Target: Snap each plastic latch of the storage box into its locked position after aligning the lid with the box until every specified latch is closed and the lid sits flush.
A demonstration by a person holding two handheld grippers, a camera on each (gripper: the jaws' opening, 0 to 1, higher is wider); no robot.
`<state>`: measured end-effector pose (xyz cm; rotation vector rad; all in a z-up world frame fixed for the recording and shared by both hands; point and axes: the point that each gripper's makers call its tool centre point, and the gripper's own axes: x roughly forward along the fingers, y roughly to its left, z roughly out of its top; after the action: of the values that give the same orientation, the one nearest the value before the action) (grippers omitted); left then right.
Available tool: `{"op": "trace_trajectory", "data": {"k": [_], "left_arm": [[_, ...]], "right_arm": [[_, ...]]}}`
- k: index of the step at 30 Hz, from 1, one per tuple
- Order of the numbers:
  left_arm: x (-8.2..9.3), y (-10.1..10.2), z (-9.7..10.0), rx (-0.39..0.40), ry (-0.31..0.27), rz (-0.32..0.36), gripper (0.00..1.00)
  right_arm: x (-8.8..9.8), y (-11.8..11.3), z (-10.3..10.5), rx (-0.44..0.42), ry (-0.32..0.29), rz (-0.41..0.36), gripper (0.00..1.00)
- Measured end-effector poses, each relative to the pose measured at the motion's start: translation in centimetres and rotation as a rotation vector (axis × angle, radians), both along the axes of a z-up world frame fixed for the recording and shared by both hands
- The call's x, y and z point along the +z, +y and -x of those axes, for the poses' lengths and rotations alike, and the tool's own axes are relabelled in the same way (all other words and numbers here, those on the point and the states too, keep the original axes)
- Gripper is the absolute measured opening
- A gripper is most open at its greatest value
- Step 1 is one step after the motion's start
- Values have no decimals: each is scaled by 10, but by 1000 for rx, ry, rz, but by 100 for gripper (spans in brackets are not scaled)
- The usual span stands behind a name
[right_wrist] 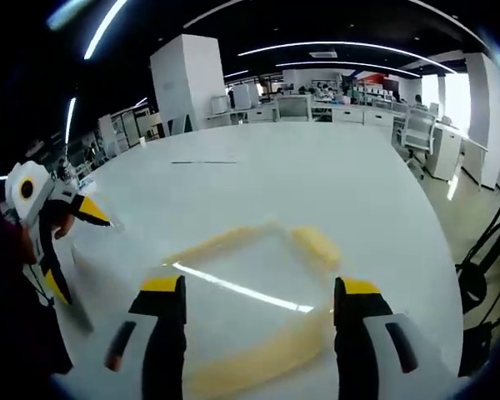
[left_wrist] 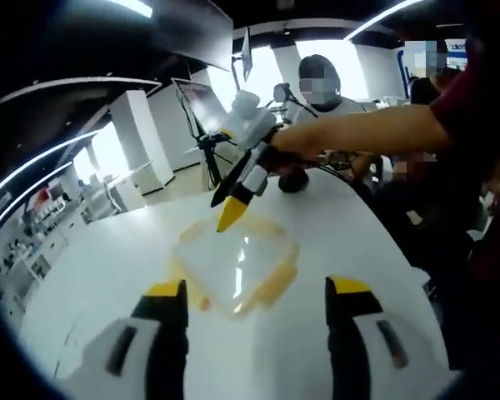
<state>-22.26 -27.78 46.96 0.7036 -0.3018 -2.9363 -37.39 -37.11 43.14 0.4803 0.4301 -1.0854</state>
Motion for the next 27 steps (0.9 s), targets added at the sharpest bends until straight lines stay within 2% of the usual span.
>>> {"op": "trace_trajectory", "data": {"k": [6,9,12,21,27], "left_arm": [[2,5,-1,18,32,-63,66],[6,7,-4,34,60,-104,70],[9,9,-7,47,90,-140,70],[10,16,-13,72,114,-167,66],[7,23,-20,83,120,-184,66]], "right_arm": [[-6,-12,9,-17,-22,-43,74],[-10,-18,10,-14,-46,-65,74],[-13,-22,11,-13,-40,-79,74],[-25,-28,6,48,-45,-156,71],[-26,-27,4,82,-30,-161,67]]}}
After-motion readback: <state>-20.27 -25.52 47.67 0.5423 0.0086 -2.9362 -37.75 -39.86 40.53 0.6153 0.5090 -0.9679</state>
